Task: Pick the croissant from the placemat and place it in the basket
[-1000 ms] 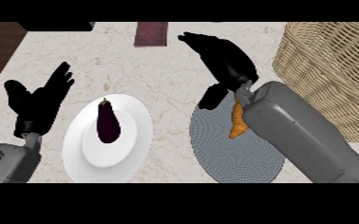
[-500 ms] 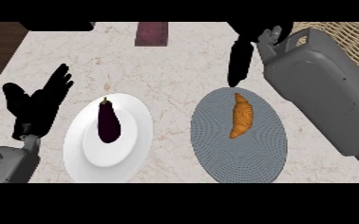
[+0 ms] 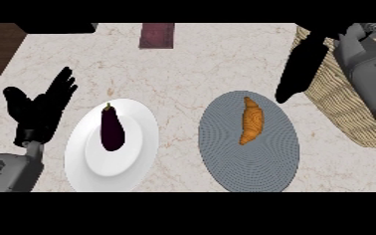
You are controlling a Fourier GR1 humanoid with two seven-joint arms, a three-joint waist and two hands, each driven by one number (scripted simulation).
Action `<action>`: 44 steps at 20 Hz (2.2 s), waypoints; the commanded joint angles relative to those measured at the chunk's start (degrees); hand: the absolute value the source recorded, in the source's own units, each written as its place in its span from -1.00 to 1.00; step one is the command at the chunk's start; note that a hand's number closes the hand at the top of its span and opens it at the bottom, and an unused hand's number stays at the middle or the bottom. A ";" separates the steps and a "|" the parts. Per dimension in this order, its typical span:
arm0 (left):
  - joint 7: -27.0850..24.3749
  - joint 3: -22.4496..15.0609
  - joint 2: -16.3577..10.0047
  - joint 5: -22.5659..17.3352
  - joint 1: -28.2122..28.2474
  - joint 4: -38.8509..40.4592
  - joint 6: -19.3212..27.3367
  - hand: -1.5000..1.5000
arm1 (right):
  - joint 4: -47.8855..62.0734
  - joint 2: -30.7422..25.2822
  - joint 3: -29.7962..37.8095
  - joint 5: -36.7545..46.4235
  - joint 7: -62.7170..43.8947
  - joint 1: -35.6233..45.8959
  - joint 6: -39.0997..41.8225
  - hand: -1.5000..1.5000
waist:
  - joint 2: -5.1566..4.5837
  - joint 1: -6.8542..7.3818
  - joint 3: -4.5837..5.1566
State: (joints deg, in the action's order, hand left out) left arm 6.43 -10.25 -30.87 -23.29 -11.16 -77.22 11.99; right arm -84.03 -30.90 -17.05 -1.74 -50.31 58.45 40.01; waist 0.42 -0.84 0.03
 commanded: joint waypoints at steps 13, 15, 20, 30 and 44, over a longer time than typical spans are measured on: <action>-0.62 3.55 3.52 4.51 -1.39 2.06 -2.49 0.00 | -22.03 0.38 3.34 17.37 14.84 -34.34 -8.51 -1.00 | -0.46 0.48 -0.07; 1.95 2.99 3.41 4.63 0.91 -2.82 -2.38 0.00 | -17.31 1.53 2.15 23.13 21.02 -35.43 -11.64 -1.00 | -0.46 1.16 -0.08; 1.97 3.82 5.07 6.45 -2.36 1.50 -3.20 0.00 | -8.31 8.34 -0.59 29.89 28.85 -35.74 -20.30 -1.00 | -0.54 1.13 -0.06; 6.66 6.63 5.78 7.21 0.27 -5.27 -4.65 0.00 | 10.05 15.05 -1.06 38.25 33.91 -32.59 -24.15 -1.00 | -0.46 1.43 -0.05; 0.49 12.89 10.39 12.76 -1.87 4.14 -11.41 0.00 | 14.65 14.76 6.22 43.57 43.80 -33.59 -19.75 -1.00 | -0.47 0.88 -0.02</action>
State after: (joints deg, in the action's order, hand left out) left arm 9.84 0.78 -21.54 -11.30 -11.42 -77.62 3.17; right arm -71.32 -16.84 -13.10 41.24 -8.59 23.78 19.37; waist -0.02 0.12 -0.01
